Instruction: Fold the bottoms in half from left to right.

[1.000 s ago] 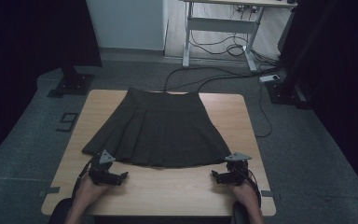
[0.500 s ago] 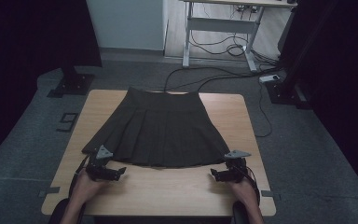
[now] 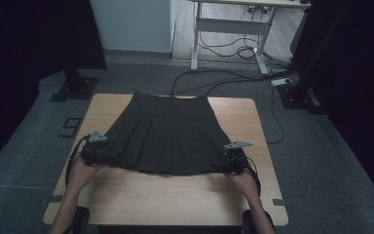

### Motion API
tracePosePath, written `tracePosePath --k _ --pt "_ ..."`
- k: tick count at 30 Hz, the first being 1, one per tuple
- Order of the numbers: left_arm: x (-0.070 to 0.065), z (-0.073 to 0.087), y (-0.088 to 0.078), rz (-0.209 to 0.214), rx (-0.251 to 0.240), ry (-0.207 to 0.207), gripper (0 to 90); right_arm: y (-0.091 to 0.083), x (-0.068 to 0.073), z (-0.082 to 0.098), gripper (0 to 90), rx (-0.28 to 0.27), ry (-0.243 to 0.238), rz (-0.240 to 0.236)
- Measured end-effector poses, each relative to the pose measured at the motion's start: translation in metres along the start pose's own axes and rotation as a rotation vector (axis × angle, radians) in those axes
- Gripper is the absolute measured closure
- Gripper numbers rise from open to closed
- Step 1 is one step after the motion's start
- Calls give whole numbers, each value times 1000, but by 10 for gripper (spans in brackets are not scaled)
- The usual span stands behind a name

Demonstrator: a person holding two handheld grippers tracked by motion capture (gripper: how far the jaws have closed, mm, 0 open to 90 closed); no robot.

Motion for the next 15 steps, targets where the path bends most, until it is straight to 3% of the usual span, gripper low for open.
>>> tracePosePath --k 6,15 --pt "25 -22 10 -38 -32 -50 349 19 5 -27 139 5 -13 -4" --pt "44 -30 53 -95 13 -60 450 52 10 -45 229 38 -9 27"
Point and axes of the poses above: each handheld gripper's, and its own axes: y roughly forward along the jaws, z roughly out of its underside, x roughly to its left, the point moved 3 cm from there along y, roughly forward along the jaws, and after that the axes turned 1 degree about y, right-handed, at the moved point
